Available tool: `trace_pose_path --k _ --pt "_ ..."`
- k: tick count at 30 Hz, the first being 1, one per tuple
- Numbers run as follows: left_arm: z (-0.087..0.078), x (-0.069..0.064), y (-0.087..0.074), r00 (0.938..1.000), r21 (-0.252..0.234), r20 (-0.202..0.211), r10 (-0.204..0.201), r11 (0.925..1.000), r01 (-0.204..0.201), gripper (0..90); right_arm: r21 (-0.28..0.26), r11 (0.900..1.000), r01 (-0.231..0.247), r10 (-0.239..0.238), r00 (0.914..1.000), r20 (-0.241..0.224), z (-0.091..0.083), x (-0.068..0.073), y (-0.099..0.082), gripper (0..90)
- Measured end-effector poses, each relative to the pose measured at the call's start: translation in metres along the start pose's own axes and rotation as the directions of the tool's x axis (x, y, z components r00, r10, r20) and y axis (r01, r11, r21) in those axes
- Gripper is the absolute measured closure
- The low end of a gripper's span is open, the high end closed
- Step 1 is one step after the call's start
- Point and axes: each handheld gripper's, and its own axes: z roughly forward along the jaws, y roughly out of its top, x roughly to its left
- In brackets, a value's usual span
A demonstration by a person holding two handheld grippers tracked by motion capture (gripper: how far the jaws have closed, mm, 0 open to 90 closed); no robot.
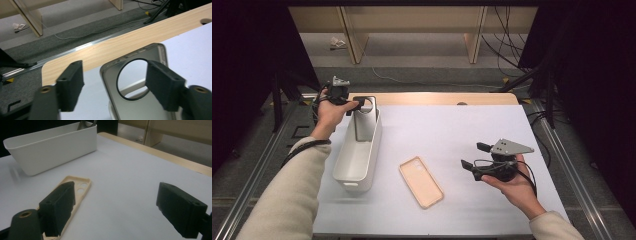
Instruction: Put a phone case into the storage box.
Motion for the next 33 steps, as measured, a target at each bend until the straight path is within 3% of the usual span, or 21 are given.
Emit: trace_pose_path --k 4,8,21,33 --pt "-0.012 -0.004 0.001 0.999 -0.011 0.039 -0.02 0.9997 0.02 17.7 0.002 1.0 0.001 -0.001 1.0 0.0 0.001 0.0 0.0 16.5" --pt "-0.029 -0.01 -0.003 0.9958 -0.032 0.09 0.018 0.9994 -0.015 14.9 0.001 1.0 0.004 -0.004 1.0 0.001 0.001 0.001 0.0 16.5" --pt "-0.074 -0.034 -0.033 0.9904 -0.064 0.138 0.002 0.9979 0.007 0.5 0.007 1.0 0.007 -0.007 1.0 -0.001 0.002 0.003 0.001 16.4" --pt "-0.102 -0.054 -0.07 0.9833 -0.116 0.181 -0.015 0.9926 0.036 0.0 0.011 0.9999 0.006 -0.006 1.0 -0.006 0.003 0.004 0.001 16.4"
